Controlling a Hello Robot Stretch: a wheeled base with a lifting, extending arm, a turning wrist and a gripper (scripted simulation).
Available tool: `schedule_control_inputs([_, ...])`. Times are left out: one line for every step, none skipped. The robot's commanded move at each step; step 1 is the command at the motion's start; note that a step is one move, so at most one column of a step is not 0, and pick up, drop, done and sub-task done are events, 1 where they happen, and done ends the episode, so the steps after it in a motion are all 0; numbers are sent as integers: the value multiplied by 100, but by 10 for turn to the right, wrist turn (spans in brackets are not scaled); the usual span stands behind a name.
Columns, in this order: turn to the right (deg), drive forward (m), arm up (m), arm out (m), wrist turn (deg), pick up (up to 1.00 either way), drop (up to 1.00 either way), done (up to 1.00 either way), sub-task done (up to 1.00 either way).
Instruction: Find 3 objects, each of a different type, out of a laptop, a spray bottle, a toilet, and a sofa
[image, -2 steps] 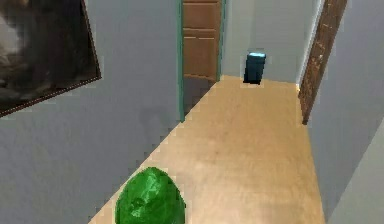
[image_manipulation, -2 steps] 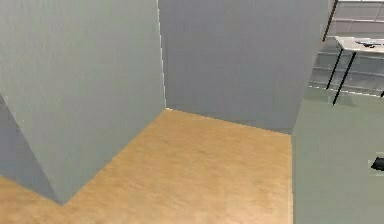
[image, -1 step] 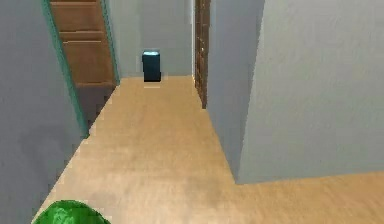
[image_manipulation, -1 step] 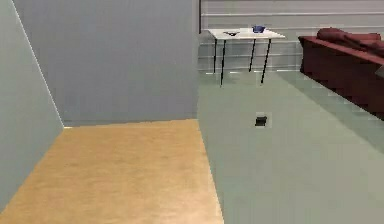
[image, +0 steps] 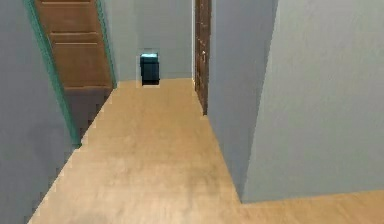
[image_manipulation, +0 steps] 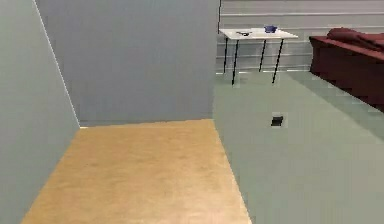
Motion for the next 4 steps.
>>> schedule_control_inputs([-120, 0, 0, 0, 0, 0, 0, 0, 0])
schedule_control_inputs([0, 90, 0, 0, 0, 0, 0, 0, 0])
schedule_control_inputs([-60, 0, 0, 0, 0, 0, 0, 0, 0])
schedule_control_inputs([0, 100, 0, 0, 0, 0, 0, 0, 0])
